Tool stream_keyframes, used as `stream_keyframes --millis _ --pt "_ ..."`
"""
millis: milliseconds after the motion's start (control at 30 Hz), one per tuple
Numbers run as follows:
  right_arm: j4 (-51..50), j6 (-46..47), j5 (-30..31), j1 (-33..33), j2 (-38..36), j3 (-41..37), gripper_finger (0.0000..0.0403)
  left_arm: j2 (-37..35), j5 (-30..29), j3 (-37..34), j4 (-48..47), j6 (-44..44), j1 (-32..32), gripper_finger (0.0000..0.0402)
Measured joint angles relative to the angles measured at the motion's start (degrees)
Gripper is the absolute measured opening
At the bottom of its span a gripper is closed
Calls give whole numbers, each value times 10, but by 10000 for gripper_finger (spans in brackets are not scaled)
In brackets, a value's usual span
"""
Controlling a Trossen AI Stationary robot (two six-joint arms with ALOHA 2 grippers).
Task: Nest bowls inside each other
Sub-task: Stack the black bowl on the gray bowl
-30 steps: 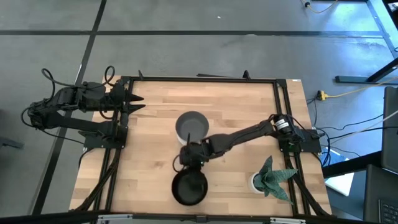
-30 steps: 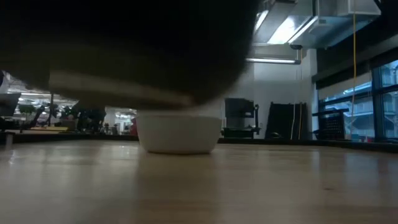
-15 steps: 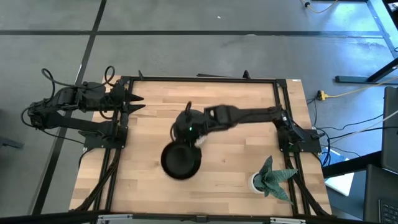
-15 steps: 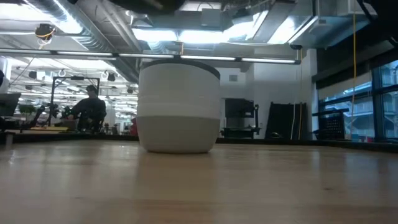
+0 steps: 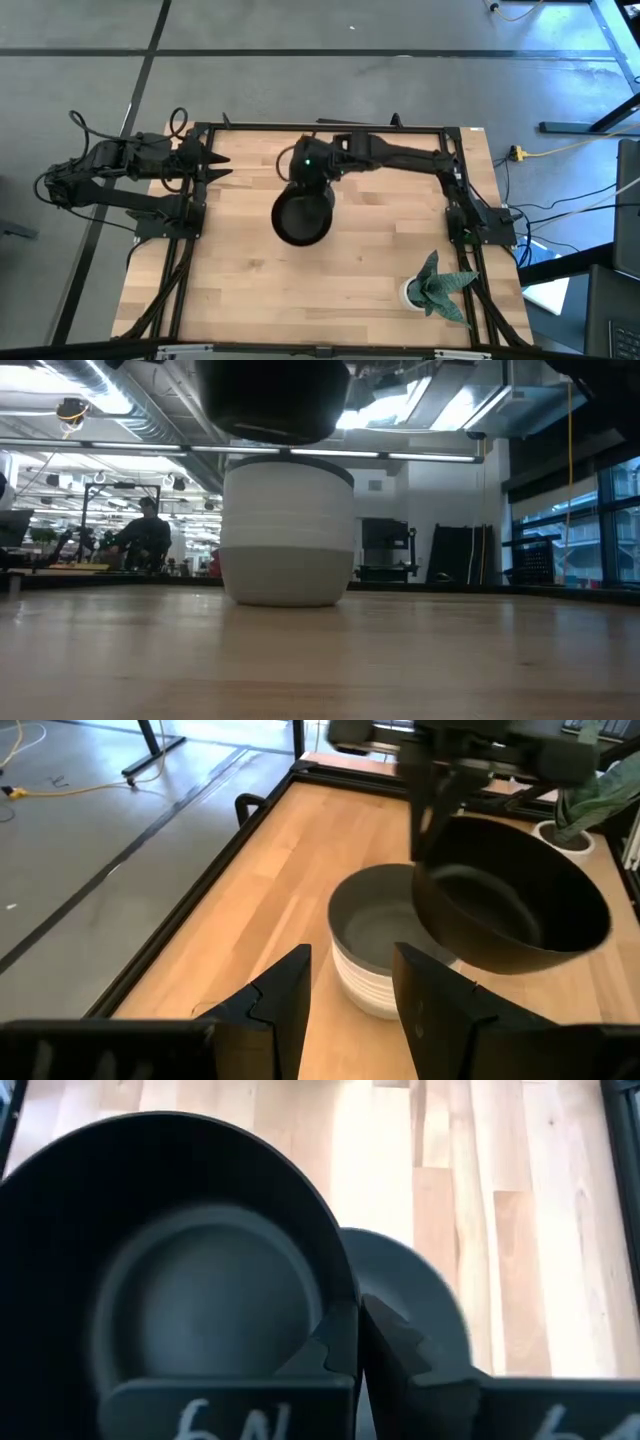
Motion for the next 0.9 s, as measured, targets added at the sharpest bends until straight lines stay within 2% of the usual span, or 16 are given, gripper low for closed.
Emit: stream_keyframes --millis 433,633,900 --pt "2 -31 -42 -92 0 0 8 0 -1 0 -1 2 0 135" --pt "-9 -45 -74 -111 0 0 4 0 -12 0 -1 2 0 135" --pt "-11 -49 -69 -118 3 -18 4 0 -13 0 -1 2 0 135"
